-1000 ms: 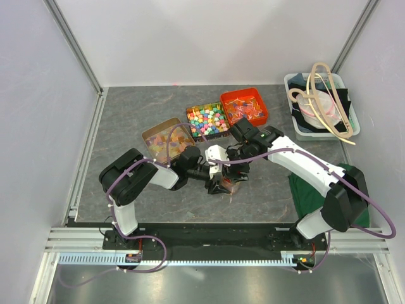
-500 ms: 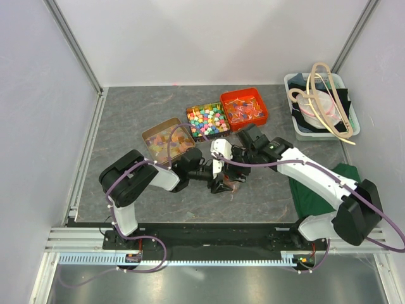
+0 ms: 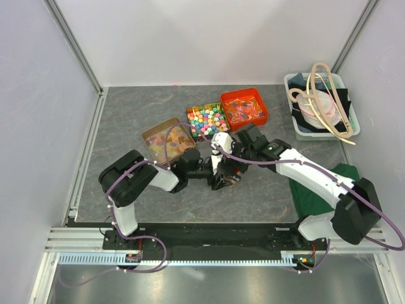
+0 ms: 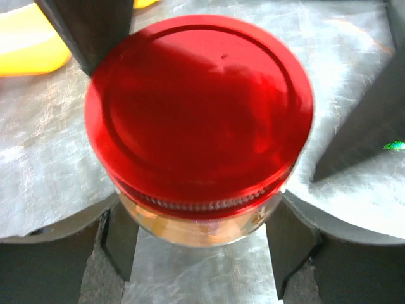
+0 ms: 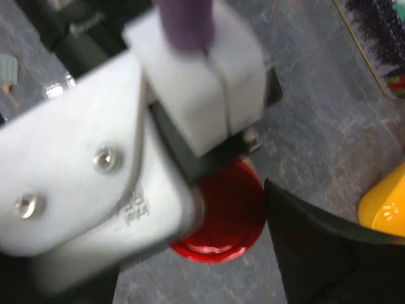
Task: Pack the candies
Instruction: Screw the bottle lid onto the packing bottle.
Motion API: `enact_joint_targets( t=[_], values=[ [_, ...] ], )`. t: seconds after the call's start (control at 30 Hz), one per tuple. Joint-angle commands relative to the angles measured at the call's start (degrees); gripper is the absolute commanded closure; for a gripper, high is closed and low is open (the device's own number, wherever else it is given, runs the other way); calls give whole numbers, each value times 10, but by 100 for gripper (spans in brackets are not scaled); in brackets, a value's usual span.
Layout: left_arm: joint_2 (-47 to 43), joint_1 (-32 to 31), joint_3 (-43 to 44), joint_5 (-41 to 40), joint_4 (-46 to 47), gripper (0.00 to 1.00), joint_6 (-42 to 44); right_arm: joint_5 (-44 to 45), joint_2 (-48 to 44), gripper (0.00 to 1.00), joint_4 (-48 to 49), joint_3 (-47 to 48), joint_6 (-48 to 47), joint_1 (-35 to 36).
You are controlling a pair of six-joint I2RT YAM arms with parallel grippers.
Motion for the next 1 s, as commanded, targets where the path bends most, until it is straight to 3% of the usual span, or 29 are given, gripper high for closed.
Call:
enact_joint_targets(
  t=[0.0,0.37,0.57,0.73,0.97],
  values=[
    [19,-33,6,-98,-44,98,39,-25,28,3,52,0,26,22],
    [23,-32,4,-34,-50,98,70,-95,-23,2,-76,55,-174,-5],
    [31,-22,39,135,-157,98,128,-118,-5,2,-179,83,-312,-34],
    [37,-11,63,260,-223,98,162,-146,-10,2,-211,56,-412,-49],
    [52,-9,105,363,-350,98,230,-197,-38,2,-233,22,-436,-54]
  ],
)
